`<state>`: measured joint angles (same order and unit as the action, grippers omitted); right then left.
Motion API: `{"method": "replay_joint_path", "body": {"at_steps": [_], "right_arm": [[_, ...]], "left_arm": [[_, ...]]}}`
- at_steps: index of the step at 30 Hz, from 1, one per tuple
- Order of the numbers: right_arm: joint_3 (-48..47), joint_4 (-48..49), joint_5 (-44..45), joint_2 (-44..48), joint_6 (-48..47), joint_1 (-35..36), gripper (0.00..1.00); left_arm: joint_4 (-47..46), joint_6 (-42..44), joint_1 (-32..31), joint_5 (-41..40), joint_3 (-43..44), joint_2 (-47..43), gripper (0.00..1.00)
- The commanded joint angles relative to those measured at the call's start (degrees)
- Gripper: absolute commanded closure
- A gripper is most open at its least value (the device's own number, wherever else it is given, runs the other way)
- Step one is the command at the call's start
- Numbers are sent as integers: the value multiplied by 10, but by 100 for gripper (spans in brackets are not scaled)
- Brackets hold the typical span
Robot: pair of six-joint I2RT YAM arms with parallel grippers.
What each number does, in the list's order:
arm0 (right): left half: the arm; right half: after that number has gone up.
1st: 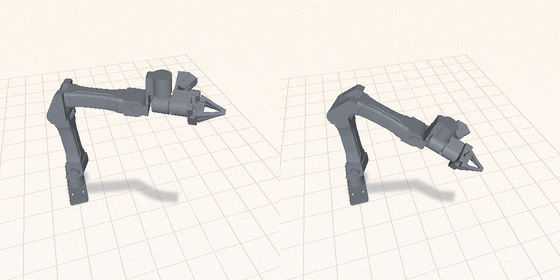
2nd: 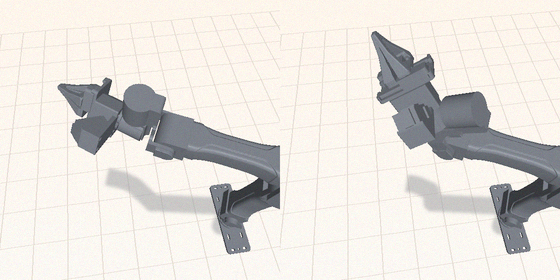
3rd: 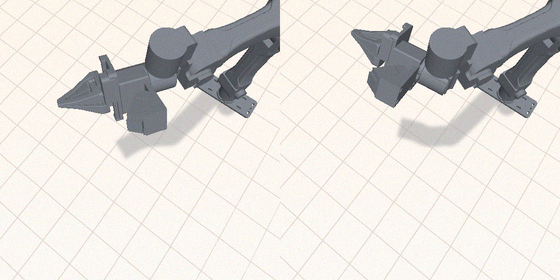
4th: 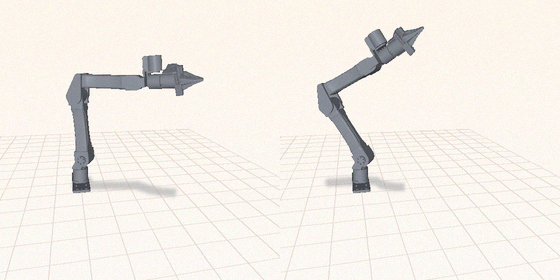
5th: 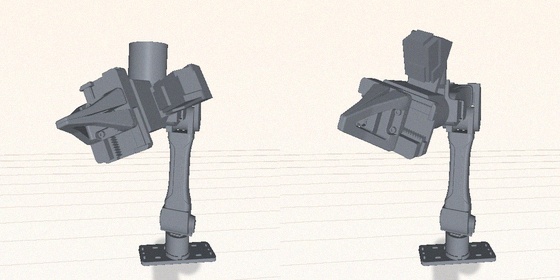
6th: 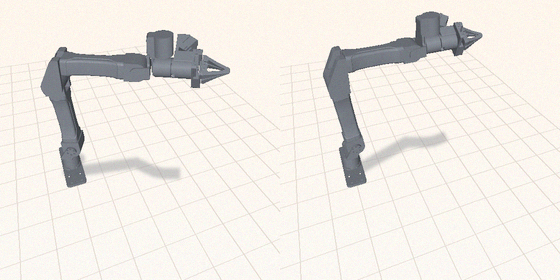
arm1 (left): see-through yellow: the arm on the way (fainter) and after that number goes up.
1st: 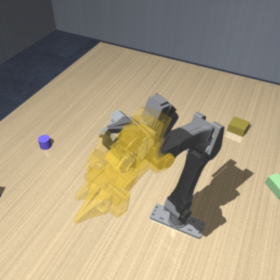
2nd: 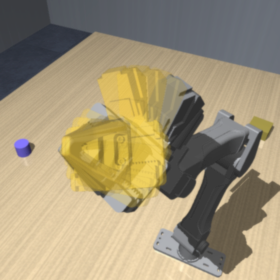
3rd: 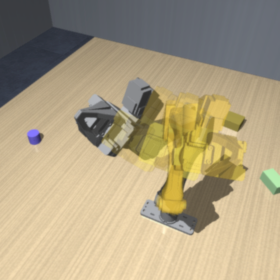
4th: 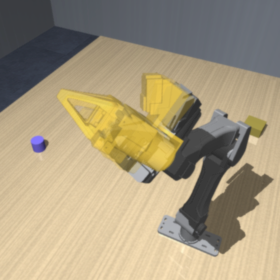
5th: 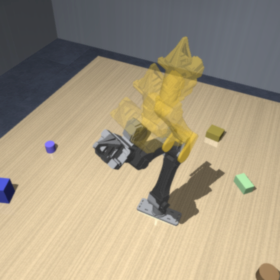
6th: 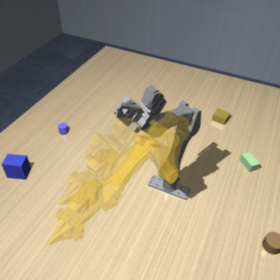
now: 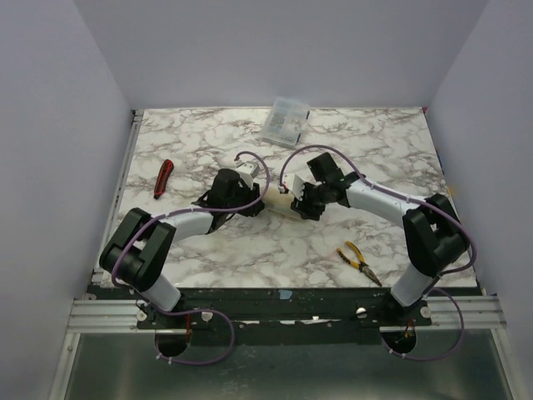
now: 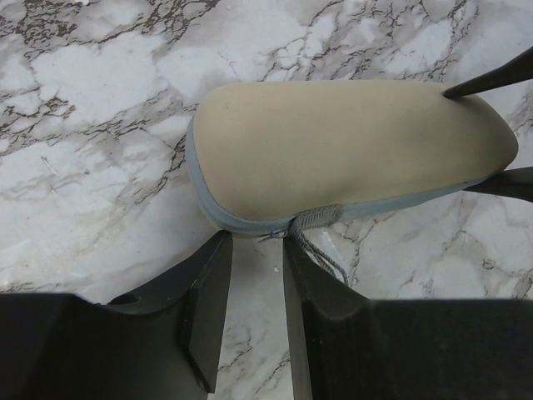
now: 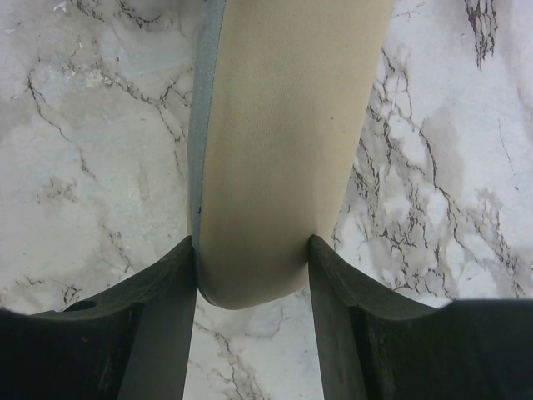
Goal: Open the umbrella
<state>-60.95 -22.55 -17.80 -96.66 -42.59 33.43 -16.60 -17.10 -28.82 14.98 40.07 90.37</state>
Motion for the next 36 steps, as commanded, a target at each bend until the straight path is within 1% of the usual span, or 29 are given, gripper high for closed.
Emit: {"method": "replay_joint_path", "body": {"at_steps": [1, 4, 6, 10, 15, 18, 24, 30, 36], "right_arm": [[-11, -108, -64, -48, -5, 0, 58], [-21, -121, -73, -55, -6, -4, 59], [-23, -127, -77, -55, -8, -5, 59], [-22, -139, -81, -56, -14, -6, 61], [-25, -148, -83, -60, -20, -9, 62], [-29, -154, -85, -63, -24, -12, 64], [-33, -172, -85, -66, -38, -21, 69], [-29, -184, -85, -67, -49, -29, 69], [-25, -188, -83, -67, -55, -31, 69]], "left_arm": [[-33, -1, -18, 13, 17, 5, 67], [-29, -8, -27, -7, 17, 5, 66], [-18, -13, -32, -36, 25, 12, 67], [15, -26, -33, -77, 54, 35, 73], [34, -26, -33, -91, 82, 53, 85], [38, -24, -33, -91, 84, 51, 100], [33, -15, -20, -102, 64, 26, 100], [26, -10, 6, -106, 59, 18, 100], [18, -4, 18, -101, 57, 16, 100]]}}
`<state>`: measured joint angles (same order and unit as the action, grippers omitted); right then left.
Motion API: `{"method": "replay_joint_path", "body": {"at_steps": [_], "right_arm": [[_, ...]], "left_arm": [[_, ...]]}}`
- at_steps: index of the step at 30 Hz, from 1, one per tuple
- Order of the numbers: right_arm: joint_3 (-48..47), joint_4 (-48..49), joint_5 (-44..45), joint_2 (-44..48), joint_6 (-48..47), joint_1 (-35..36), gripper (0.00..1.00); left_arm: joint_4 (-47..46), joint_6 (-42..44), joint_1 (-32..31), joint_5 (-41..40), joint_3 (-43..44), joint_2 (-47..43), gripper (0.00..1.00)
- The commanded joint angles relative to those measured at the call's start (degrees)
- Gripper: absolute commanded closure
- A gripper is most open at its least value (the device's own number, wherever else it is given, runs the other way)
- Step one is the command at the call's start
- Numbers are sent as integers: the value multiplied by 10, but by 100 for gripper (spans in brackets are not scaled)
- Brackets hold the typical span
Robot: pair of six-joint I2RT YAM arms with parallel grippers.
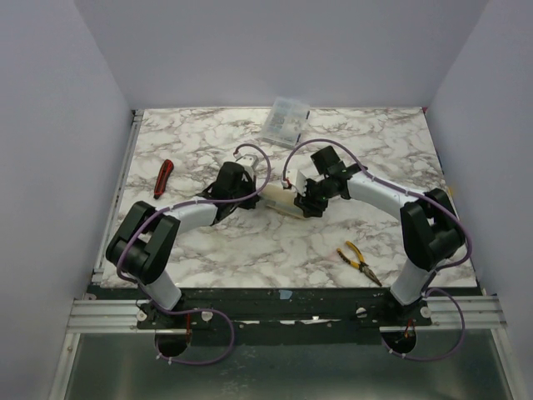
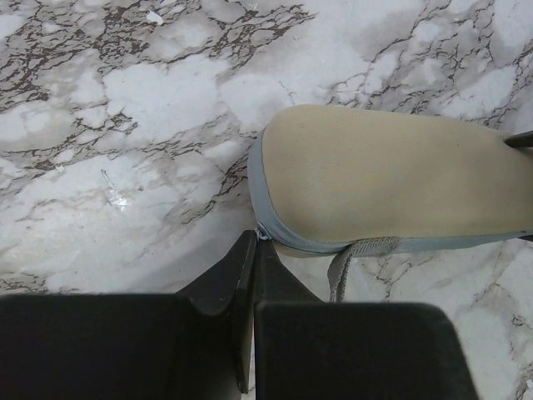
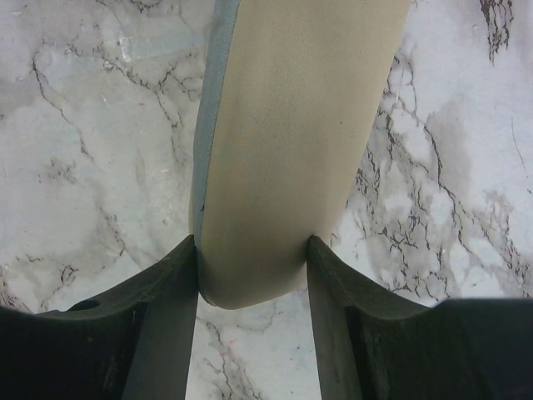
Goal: Open the umbrella
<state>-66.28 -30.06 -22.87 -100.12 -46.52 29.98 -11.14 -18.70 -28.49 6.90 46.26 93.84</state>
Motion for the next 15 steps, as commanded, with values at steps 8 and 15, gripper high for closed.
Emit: {"method": "replay_joint_path", "body": {"at_steps": [8, 15], "right_arm": [[34, -120, -33, -28, -36, 1, 70], [83, -96, 2, 8, -148, 1, 69]], "left_arm": [[-56, 21, 20, -7, -37, -33, 100], [-84, 72, 26, 70, -51, -36, 100]]}}
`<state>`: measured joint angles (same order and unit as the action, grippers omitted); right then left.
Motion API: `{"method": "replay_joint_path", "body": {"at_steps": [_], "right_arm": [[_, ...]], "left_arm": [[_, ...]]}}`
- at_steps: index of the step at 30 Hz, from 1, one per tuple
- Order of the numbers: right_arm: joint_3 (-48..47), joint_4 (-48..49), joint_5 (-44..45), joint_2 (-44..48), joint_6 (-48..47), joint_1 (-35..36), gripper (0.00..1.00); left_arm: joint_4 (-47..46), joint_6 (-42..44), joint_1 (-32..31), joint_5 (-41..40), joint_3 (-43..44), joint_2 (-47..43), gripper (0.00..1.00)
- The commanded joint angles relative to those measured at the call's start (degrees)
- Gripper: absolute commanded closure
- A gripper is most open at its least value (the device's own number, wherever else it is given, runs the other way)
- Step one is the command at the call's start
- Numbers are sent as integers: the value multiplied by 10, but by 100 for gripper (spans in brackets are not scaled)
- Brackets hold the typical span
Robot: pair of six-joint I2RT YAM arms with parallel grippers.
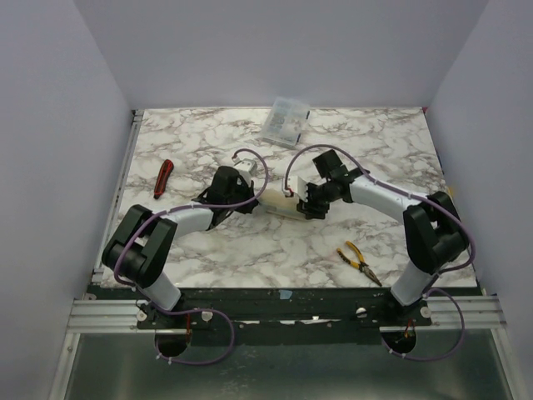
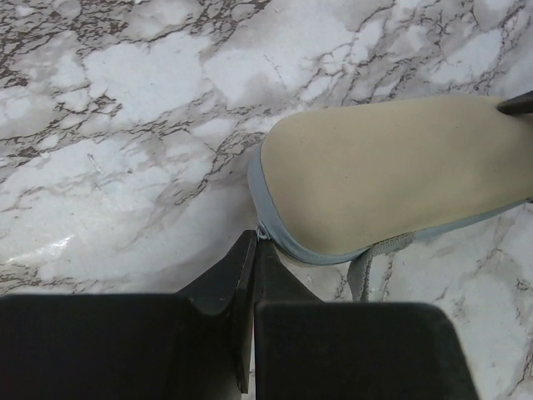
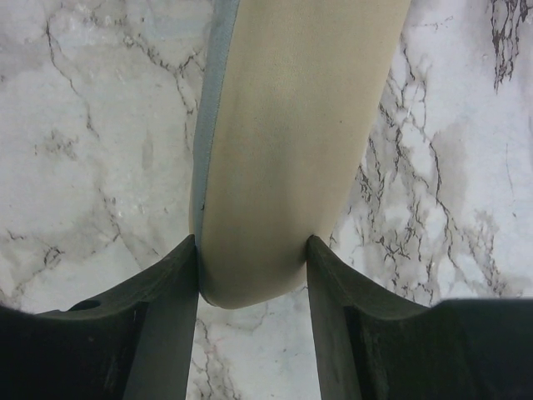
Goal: Open the umbrella
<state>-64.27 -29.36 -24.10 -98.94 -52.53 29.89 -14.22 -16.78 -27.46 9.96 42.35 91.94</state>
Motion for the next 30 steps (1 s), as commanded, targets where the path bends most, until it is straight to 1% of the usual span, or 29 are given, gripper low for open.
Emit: {"method": "replay_joint_path", "body": {"at_steps": [1, 5, 10, 13, 17, 21, 24, 25, 26, 27, 28, 30], "right_arm": [[71, -90, 25, 5, -110, 1, 69], [92, -37, 53, 22, -186, 1, 68], [110, -5, 38, 37, -303, 1, 67], [132, -6, 14, 50, -404, 2, 66], [139, -29, -17, 53, -501, 2, 66], [141, -37, -32, 44, -567, 2, 66], [139, -11, -38, 35, -579, 2, 65], [138, 10, -40, 32, -571, 1, 64], [137, 32, -40, 29, -557, 2, 59], [138, 68, -37, 26, -537, 1, 52], [139, 112, -31, 24, -497, 2, 39], [129, 164, -7, 22, -415, 2, 20]], "left_arm": [[-61, 60, 15, 63, -16, -20, 100], [-74, 88, 9, 119, -29, -24, 100], [-68, 115, -5, 151, -30, -20, 100], [-62, 127, -11, 155, -27, -14, 100], [-58, 140, -14, 155, -18, -6, 100], [-46, 137, -14, 134, 1, 6, 100], [-45, 127, -14, 126, 10, 12, 100], [-43, 124, -14, 128, 11, 13, 100], [-42, 122, -14, 138, 9, 12, 100], [-42, 120, -16, 142, 5, 10, 100], [-42, 117, -19, 143, 1, 6, 100], [-42, 112, -22, 147, -12, -3, 100]]}}
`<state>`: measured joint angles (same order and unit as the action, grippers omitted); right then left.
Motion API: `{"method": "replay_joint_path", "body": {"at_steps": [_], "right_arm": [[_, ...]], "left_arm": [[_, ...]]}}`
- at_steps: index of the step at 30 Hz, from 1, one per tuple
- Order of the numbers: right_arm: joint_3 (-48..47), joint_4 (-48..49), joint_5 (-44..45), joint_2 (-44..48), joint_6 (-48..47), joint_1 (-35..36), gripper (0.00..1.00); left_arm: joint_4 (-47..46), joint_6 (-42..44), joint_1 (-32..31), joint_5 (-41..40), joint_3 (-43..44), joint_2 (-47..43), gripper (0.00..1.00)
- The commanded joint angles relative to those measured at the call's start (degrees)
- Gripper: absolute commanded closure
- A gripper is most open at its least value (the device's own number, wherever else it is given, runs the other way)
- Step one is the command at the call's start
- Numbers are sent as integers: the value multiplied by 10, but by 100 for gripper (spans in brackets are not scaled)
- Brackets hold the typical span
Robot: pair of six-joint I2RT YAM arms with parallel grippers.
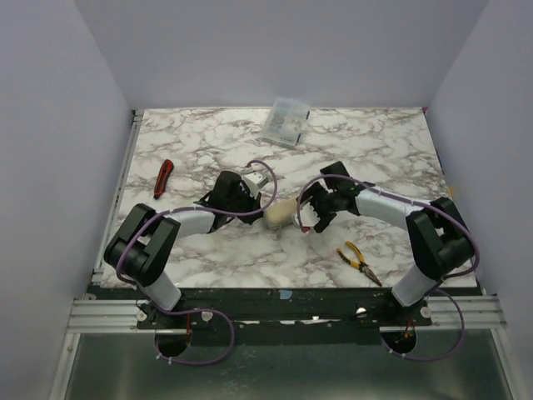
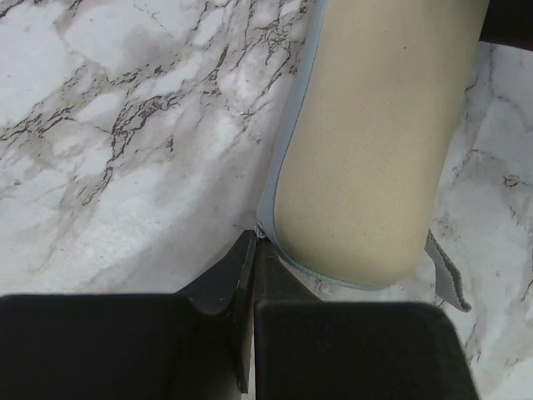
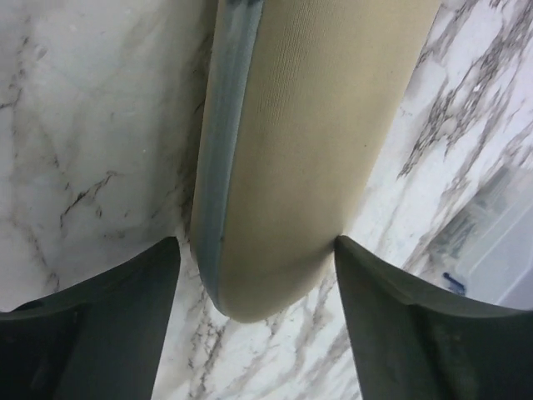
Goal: Open the umbrella
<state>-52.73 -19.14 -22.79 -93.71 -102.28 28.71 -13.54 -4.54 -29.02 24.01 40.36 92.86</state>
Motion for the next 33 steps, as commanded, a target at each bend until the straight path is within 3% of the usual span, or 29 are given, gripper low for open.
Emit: {"method": "replay_joint_path", "body": {"at_steps": [1, 7, 16, 19, 24, 33], "right_arm": [[6, 71, -6, -29, 127, 12, 17], [-3, 78, 9, 28, 343, -21, 4], [-30, -42, 66, 102, 655, -47, 1], [-80, -107, 80, 76, 771, -58, 1], [-181, -230, 2, -11, 934, -98, 3], [-196, -239, -103, -68, 1083, -111, 2]], "left_arm": [[-51, -15, -8, 8, -2, -16, 100], [-67, -57, -17, 6, -41, -39, 100], [-77, -93, -34, -21, -37, -20, 100], [-82, -100, -39, -27, -32, -9, 100], [-93, -107, -62, -29, -24, -1, 100], [-118, -124, -101, -40, -16, 12, 100]]}}
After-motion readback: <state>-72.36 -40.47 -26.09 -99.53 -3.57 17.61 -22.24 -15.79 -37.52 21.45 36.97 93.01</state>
